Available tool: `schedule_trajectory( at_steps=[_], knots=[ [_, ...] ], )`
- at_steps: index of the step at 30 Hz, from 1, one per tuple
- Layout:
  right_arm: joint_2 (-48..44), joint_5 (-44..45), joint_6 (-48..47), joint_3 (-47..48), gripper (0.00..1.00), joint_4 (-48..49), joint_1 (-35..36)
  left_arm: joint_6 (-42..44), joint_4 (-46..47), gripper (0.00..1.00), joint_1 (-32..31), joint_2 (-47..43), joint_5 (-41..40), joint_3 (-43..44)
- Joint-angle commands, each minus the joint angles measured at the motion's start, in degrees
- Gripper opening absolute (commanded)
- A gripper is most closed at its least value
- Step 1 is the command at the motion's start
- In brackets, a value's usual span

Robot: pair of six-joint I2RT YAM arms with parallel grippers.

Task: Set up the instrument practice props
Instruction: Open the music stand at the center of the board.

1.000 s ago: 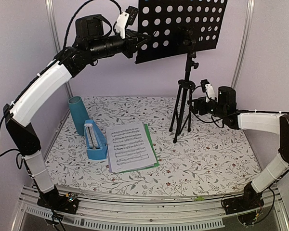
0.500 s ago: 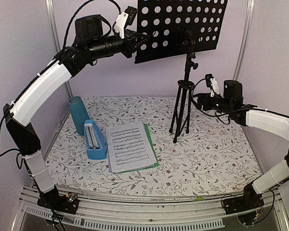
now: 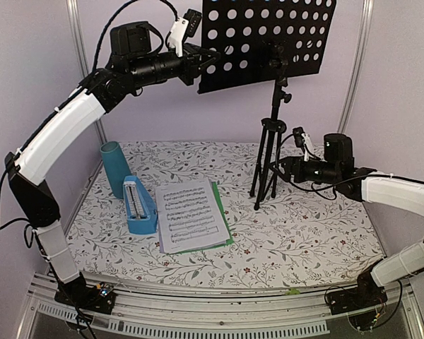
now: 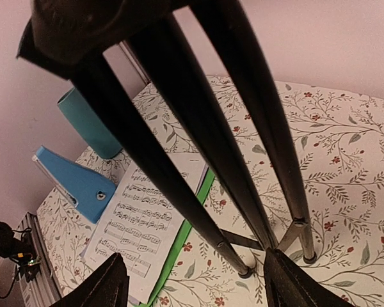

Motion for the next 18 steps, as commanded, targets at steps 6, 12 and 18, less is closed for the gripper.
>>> schedule_trajectory(
  at_steps=[6, 12, 18],
  knots=[
    [8.8, -8.6, 6.1, -1.8, 0.74, 11.7, 0.5, 1.4, 3.1, 0.0, 0.1, 0.8, 0.4, 2.3],
    [13.5, -9.2, 7.1, -0.9, 0.73, 14.8, 0.5, 1.6, 3.0, 0.0, 0.1, 0.9, 0.4, 2.4],
    [17.3, -9.1, 8.1, -1.9, 0.71, 19.4, 0.5, 1.5, 3.1, 0.0, 0.1, 1.5, 0.5, 3.3]
  ],
)
